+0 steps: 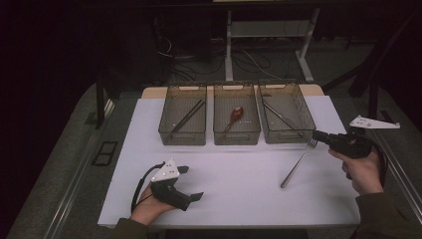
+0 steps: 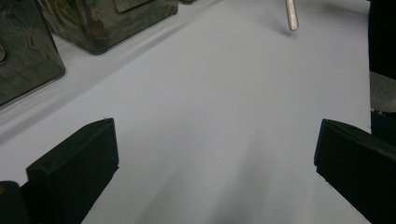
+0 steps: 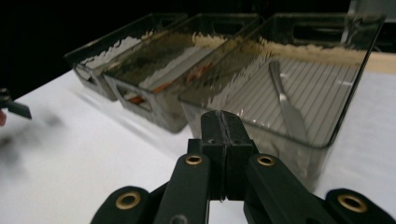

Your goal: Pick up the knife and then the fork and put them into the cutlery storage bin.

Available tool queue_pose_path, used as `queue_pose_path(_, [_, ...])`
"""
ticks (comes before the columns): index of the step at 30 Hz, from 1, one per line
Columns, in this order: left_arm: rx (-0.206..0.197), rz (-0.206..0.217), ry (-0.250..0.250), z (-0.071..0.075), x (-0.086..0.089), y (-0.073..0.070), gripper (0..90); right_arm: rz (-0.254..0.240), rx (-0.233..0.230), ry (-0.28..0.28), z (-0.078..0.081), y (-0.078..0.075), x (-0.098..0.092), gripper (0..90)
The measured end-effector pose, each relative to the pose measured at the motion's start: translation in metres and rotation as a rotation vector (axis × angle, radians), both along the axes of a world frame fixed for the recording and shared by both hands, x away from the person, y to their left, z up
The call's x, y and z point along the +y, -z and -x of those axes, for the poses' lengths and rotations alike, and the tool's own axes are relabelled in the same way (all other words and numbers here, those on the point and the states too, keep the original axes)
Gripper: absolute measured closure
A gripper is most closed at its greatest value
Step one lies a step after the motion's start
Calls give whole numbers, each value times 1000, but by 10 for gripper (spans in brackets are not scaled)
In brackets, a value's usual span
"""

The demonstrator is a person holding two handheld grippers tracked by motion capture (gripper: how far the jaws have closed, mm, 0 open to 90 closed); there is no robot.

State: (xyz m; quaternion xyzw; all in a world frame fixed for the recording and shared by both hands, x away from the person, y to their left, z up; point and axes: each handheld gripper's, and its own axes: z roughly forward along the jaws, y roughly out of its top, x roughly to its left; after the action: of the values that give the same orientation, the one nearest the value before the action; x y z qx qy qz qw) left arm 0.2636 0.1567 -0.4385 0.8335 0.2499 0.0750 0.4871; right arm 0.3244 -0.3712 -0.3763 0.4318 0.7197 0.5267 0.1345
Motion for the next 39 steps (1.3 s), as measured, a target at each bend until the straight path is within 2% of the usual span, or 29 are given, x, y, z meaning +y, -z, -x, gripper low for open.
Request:
queue_pose_path(14, [-4,4,2,-1,0,0,0,32,-85,74,-24,-41,7,884])
queue_pose_path(26, [1,10,0,0,0,0,0,52,-131,145,-56,-77,8,884])
queue_pose_path(32, [1,11,1,0,0,0,0,51,-143,193,-72,-86,8,884])
queue_pose_path(39, [3,12,-1,0,1,0,0,61,-138,236,-89,-88,8,884])
